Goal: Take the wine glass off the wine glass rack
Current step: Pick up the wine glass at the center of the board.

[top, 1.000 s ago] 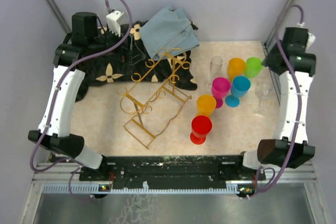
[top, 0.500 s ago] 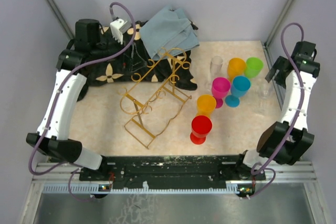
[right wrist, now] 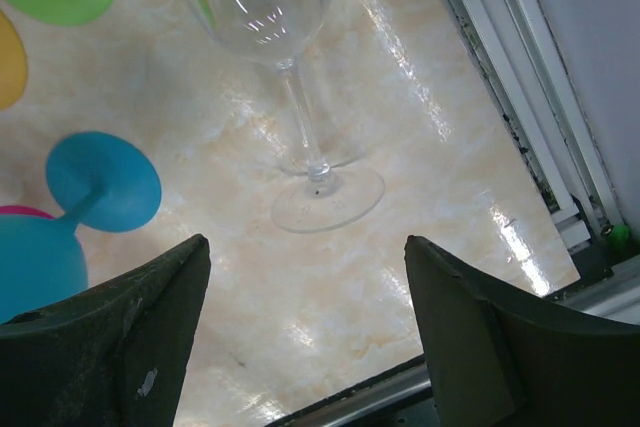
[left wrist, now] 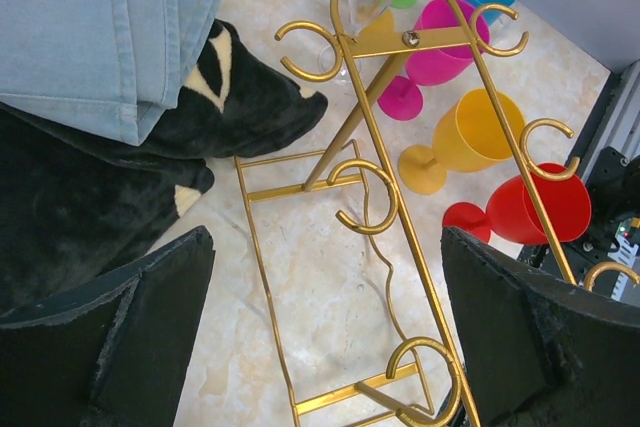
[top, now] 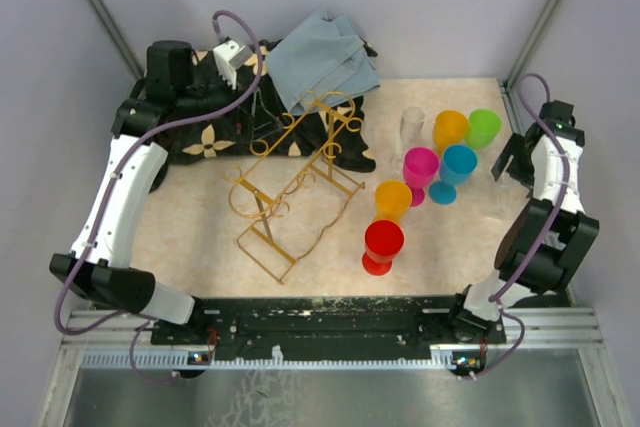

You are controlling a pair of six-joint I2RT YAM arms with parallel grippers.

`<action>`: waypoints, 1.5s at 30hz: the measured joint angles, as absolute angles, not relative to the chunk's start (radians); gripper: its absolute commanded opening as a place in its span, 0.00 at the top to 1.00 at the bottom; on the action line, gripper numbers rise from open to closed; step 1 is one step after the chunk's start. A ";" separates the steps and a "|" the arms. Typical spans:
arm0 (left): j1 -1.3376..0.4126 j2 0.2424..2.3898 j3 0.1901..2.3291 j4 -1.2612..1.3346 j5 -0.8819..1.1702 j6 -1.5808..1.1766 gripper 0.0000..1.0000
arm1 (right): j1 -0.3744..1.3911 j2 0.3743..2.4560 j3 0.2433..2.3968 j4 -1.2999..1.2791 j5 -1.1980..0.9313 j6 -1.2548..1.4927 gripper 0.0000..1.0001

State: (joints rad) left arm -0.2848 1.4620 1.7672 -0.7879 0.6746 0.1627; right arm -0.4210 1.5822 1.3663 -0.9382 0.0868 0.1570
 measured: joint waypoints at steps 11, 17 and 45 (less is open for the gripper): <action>-0.285 1.462 1.766 -0.785 0.679 0.178 0.01 | -0.421 1.689 1.377 -0.844 0.106 0.141 0.19; -0.285 1.462 1.743 -0.785 0.677 0.189 0.01 | -0.421 1.800 1.456 -0.807 0.098 0.141 0.18; -0.285 1.490 1.726 -0.785 0.670 0.214 0.01 | -0.421 2.040 1.605 -0.804 0.016 0.104 0.21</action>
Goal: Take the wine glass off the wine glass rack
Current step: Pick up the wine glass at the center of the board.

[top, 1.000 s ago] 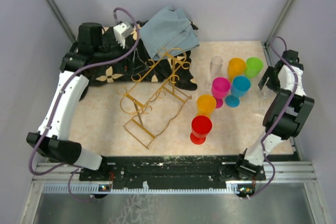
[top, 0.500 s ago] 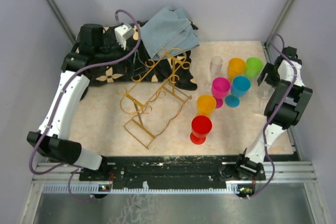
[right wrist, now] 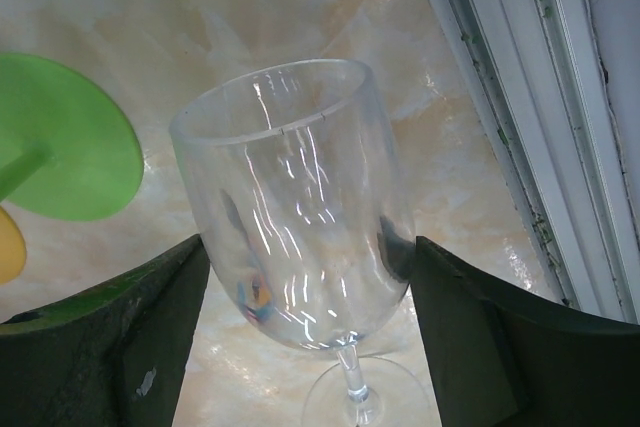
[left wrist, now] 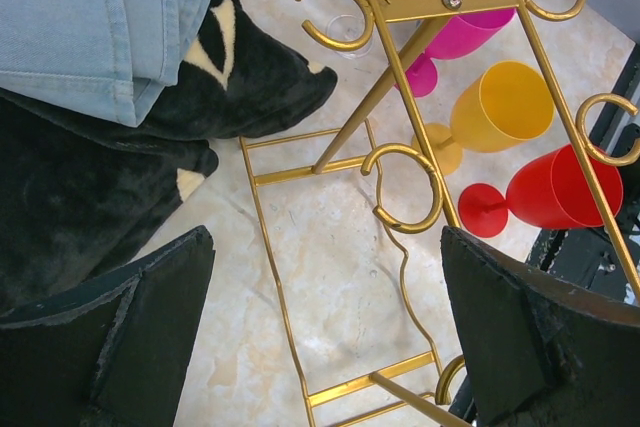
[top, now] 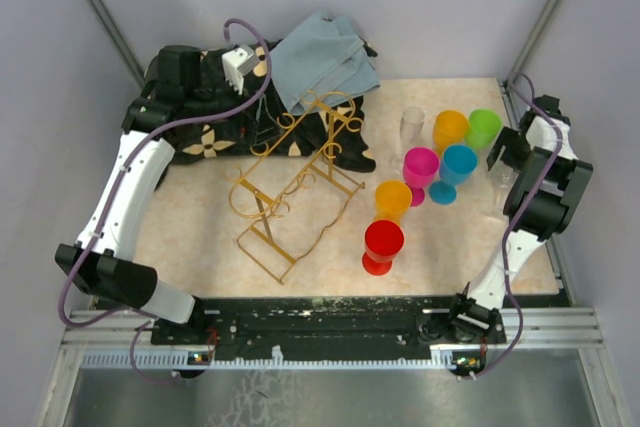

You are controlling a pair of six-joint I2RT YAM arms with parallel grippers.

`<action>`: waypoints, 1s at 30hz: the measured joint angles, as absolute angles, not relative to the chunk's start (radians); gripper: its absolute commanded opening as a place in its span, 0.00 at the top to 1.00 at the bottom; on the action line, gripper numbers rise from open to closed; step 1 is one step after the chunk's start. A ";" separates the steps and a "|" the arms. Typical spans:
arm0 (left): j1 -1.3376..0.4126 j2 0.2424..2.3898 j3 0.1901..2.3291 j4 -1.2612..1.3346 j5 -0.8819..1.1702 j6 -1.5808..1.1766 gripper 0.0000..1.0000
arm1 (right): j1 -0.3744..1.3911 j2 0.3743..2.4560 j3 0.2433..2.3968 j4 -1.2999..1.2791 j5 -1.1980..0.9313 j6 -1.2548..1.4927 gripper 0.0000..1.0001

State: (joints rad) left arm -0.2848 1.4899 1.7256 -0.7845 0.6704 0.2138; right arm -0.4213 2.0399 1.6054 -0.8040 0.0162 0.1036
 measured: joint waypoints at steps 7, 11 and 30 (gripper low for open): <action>-0.285 1.492 1.726 -0.785 0.671 0.221 0.01 | -0.421 2.053 1.607 -0.796 0.019 0.095 0.39; -0.285 1.493 1.726 -0.791 0.671 0.226 0.01 | -0.421 2.056 1.611 -0.788 0.016 0.092 0.48; -0.285 1.515 1.788 -0.815 0.670 0.230 0.01 | -0.421 1.854 1.445 -0.794 0.043 0.098 0.79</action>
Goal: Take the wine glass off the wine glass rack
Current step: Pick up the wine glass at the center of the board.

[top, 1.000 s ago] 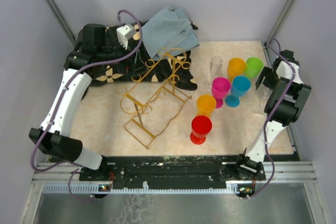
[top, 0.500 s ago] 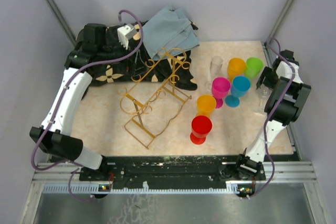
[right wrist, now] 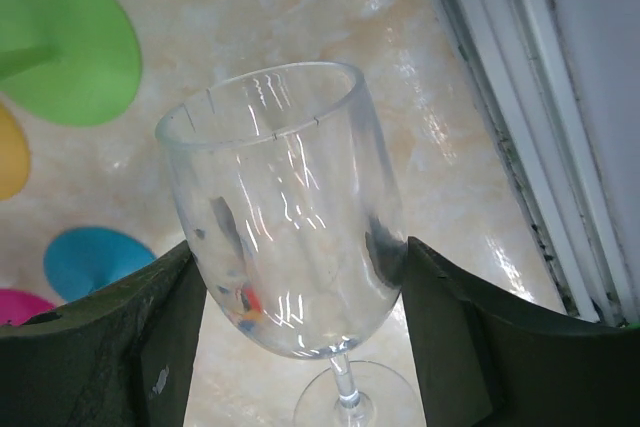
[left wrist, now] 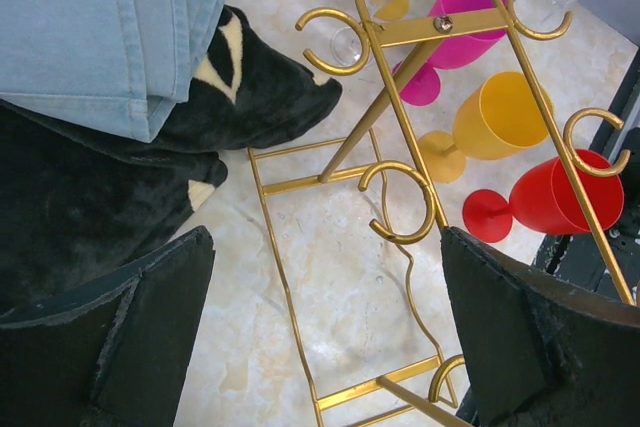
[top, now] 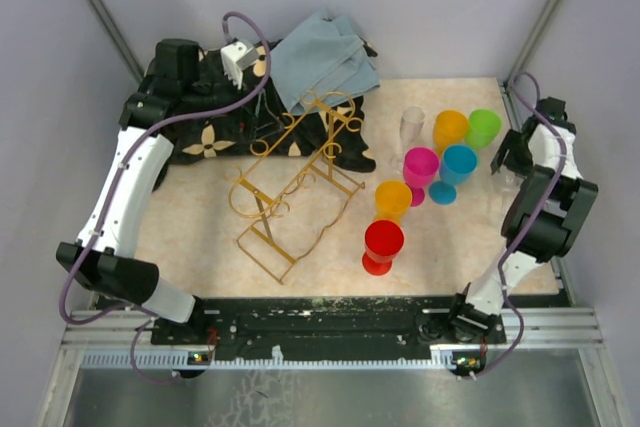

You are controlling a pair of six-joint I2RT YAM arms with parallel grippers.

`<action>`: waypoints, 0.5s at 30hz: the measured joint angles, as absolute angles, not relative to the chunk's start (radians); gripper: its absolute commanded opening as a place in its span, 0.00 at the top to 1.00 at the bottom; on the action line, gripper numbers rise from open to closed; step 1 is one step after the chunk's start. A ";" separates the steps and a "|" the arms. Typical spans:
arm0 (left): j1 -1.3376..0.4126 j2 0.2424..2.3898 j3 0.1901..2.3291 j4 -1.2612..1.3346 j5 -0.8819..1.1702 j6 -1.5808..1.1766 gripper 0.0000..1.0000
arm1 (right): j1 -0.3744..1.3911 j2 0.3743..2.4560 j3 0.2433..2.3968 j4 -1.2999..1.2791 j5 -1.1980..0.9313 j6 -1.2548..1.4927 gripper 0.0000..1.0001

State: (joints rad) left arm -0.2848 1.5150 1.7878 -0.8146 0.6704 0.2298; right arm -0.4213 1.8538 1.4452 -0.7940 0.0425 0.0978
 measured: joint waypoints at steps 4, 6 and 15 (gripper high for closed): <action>-0.285 1.516 1.808 -0.816 0.662 0.229 0.01 | -0.421 1.736 1.446 -0.809 0.050 0.099 0.81; -0.285 1.517 1.817 -0.816 0.652 0.229 0.01 | -0.421 1.676 1.450 -0.825 0.054 0.101 0.82; -0.285 1.529 1.877 -0.818 0.624 0.213 0.01 | -0.421 1.434 1.619 -0.932 0.037 0.119 0.88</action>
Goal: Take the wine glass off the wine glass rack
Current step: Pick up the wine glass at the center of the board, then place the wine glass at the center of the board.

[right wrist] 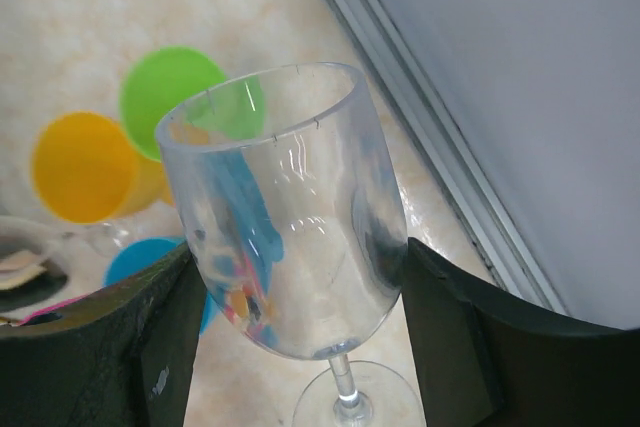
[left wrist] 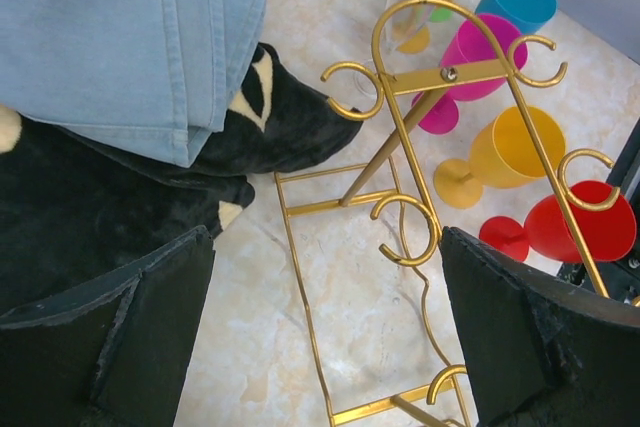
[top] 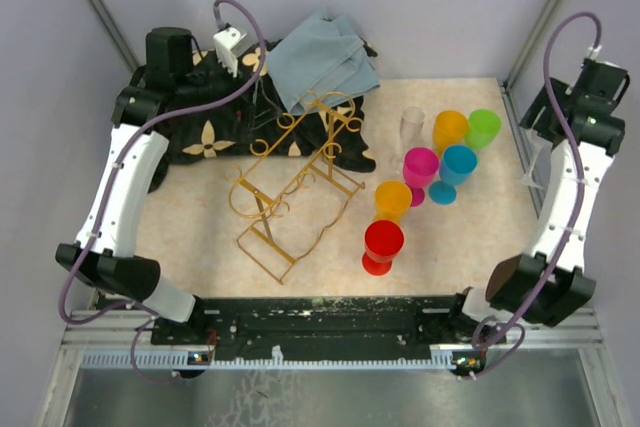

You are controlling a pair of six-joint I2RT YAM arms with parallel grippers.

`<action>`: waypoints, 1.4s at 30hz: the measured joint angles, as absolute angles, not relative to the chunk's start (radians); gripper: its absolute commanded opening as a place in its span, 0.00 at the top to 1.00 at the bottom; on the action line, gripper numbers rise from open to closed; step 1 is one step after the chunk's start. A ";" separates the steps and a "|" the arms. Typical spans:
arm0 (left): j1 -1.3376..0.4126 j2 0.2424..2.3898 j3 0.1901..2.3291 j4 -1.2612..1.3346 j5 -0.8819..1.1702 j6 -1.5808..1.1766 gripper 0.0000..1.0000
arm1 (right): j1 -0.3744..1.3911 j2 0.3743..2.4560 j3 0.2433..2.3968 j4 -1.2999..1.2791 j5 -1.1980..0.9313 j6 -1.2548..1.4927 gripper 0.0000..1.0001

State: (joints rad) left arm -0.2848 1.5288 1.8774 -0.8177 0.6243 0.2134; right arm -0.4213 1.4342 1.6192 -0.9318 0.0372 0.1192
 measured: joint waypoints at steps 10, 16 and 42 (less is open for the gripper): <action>-0.286 1.586 2.022 -0.836 0.659 0.196 0.00 | -0.400 1.174 1.641 -0.717 -0.261 0.266 0.96; -0.300 1.702 2.252 -0.849 0.706 0.199 0.00 | -0.155 1.164 1.611 -0.571 -0.360 0.280 0.99; -0.384 1.958 2.328 -0.207 1.217 -0.605 0.05 | 0.364 1.172 1.637 -0.695 -0.406 0.069 0.94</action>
State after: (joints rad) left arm -0.3843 1.9583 2.3283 -0.2070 1.2171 -0.6048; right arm 0.3637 1.1725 1.6371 -0.6952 -0.4057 0.0692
